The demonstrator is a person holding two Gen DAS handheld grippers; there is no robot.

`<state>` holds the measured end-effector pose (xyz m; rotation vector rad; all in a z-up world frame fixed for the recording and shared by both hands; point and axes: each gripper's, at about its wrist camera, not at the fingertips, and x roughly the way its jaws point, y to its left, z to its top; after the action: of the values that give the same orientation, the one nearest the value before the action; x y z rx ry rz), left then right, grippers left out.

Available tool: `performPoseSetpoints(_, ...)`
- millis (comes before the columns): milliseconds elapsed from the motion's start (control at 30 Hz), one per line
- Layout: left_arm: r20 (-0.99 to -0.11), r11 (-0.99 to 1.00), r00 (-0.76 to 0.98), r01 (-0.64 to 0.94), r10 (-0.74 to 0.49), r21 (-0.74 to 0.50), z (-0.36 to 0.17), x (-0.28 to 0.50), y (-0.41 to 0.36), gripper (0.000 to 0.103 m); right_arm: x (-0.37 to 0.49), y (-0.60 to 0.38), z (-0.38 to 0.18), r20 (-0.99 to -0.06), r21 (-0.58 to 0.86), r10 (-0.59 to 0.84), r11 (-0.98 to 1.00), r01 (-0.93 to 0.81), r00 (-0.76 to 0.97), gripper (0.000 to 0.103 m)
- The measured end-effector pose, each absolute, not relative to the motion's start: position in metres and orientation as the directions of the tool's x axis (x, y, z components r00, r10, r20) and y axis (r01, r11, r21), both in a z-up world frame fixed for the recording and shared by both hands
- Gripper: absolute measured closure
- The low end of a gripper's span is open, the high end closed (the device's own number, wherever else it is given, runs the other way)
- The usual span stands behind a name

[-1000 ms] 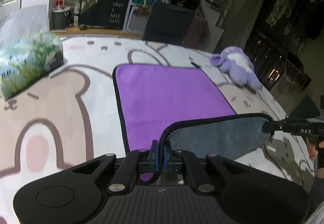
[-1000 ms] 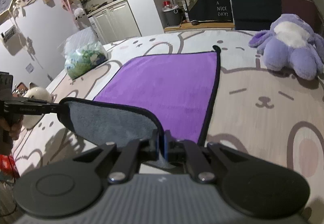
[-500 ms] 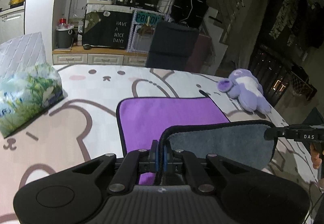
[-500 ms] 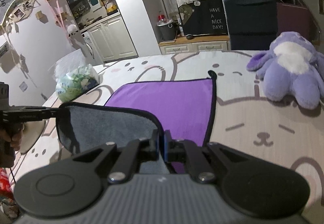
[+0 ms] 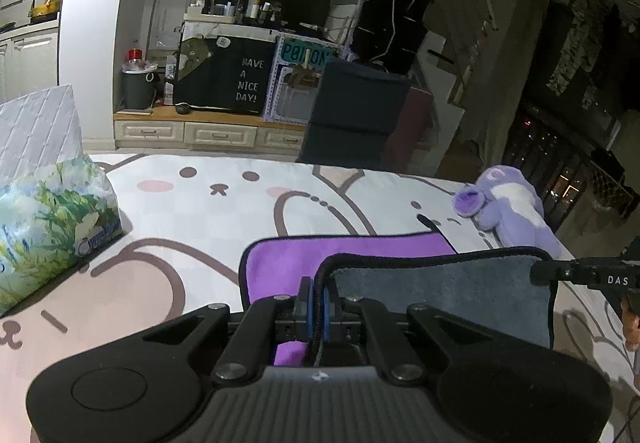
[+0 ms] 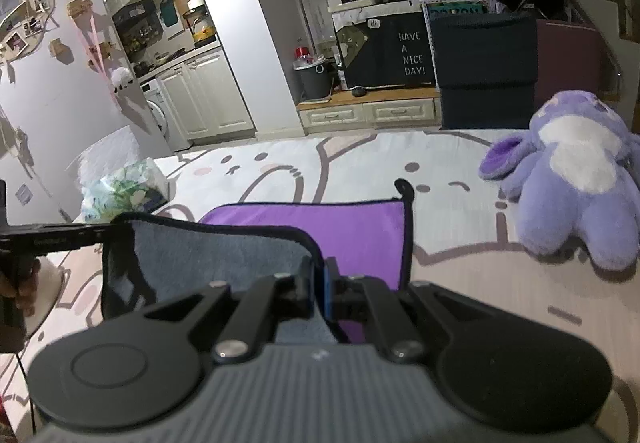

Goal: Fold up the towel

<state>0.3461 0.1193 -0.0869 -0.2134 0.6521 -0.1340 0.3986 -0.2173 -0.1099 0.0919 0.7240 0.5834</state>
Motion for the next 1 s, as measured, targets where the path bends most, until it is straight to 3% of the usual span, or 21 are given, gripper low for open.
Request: performPoseSetpoints(1000,-0.551,0.964,0.822,-0.012,-0.142,-0.266,-0.110,0.430,0.133,0.098,0.463,-0.192,-0.115,-0.564,0.231,0.474,0.877,-0.422,0.676,0.097)
